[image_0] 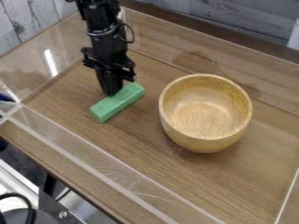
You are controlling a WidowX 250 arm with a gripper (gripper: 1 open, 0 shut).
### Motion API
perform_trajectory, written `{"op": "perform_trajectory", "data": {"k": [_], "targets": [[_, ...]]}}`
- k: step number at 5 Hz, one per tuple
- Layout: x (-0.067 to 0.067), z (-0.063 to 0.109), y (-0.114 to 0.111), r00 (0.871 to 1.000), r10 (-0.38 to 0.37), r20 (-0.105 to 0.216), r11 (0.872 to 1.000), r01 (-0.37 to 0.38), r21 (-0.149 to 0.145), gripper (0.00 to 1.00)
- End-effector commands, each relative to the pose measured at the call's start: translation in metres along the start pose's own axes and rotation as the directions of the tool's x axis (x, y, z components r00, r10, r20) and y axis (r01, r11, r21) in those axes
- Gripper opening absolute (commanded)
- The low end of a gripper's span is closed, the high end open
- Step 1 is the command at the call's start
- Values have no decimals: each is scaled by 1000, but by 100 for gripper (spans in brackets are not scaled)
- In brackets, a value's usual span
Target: Put the green block in the brown bowl
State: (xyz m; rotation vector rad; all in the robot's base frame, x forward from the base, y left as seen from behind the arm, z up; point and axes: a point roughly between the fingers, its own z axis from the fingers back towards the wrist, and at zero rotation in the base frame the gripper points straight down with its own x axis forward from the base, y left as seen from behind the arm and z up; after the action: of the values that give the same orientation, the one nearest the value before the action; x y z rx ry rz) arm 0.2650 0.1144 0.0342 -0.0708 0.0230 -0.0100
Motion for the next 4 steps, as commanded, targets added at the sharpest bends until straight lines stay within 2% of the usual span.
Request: {"op": "perform_trajectory", "data": {"k": [1, 2, 3, 4], "targets": [[5, 26, -5, 998, -1, 65, 999, -2, 42, 0], [5, 45, -8, 997, -5, 81, 1000, 5, 10, 0], [5, 73, -14, 994, -12, 110, 1000, 15, -27, 0], [2, 56, -14, 994, -13, 113, 999, 19, -46, 100]]}}
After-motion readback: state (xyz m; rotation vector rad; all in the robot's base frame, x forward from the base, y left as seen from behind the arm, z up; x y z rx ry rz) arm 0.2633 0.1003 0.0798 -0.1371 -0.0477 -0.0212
